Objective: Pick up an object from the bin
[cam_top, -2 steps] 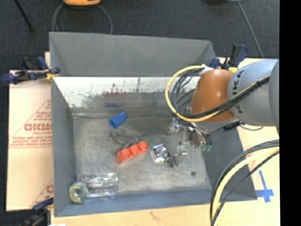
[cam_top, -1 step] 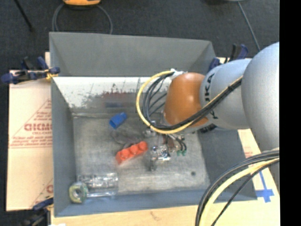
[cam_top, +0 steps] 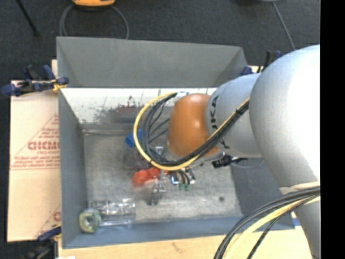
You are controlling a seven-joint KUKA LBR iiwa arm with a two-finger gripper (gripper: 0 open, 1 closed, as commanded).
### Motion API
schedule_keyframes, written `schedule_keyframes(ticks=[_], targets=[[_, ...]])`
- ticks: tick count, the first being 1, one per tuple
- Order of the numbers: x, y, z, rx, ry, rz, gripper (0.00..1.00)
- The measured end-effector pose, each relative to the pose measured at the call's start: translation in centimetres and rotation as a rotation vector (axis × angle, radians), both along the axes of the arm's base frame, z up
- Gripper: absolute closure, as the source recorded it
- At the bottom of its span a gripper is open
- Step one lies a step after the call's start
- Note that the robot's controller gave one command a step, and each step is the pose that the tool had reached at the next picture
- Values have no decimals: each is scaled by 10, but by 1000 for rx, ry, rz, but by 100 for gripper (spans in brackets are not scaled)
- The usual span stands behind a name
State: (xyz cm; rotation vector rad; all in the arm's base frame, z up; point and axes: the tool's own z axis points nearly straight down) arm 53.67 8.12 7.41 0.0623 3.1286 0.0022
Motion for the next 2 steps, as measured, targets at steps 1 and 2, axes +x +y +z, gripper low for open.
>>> schedule_keyframes(ticks=[1,2], targets=[[1,0,2,0,-3,3,100],[8,13,175,1,0,28,100]])
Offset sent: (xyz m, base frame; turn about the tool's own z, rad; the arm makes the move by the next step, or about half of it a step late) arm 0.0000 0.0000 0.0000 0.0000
